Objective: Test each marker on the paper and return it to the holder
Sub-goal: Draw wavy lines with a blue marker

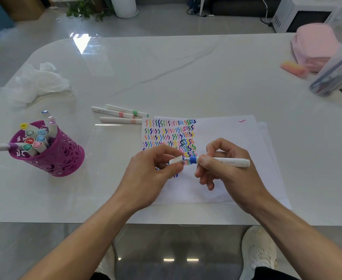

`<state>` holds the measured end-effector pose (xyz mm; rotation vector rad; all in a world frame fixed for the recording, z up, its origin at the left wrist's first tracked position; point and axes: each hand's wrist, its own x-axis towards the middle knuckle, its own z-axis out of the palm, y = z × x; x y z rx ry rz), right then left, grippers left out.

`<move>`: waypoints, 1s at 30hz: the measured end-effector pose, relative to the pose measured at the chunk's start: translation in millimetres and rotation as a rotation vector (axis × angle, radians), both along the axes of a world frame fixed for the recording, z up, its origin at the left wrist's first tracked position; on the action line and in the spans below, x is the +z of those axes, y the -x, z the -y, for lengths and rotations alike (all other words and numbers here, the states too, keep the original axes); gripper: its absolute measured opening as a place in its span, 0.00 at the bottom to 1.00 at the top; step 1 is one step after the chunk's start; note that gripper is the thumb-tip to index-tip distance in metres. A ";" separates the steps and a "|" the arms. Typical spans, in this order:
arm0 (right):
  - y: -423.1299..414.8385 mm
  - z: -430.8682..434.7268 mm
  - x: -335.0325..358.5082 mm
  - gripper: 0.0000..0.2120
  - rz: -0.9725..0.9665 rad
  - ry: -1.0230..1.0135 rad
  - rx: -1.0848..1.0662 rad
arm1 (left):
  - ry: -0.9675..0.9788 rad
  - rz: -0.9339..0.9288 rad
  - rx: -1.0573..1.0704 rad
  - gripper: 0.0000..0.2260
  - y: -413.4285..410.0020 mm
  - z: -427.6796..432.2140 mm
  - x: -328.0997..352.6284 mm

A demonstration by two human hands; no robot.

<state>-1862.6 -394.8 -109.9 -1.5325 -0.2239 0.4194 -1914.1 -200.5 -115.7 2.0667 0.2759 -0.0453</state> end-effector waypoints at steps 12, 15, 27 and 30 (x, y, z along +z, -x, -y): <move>-1.9 -1.6 -1.8 0.06 0.008 -0.004 -0.037 | 0.048 -0.010 -0.034 0.07 0.8 0.6 3.3; -2.3 -3.5 -0.4 0.15 -0.074 -0.089 -0.065 | 0.089 -0.013 -0.020 0.05 1.0 0.6 3.2; -1.6 -2.1 0.4 0.16 -0.095 -0.113 -0.059 | 0.146 0.006 0.020 0.06 6.9 7.0 3.9; -1.4 -1.5 1.4 0.17 -0.110 -0.115 -0.066 | 0.149 0.012 0.025 0.06 6.9 8.0 4.4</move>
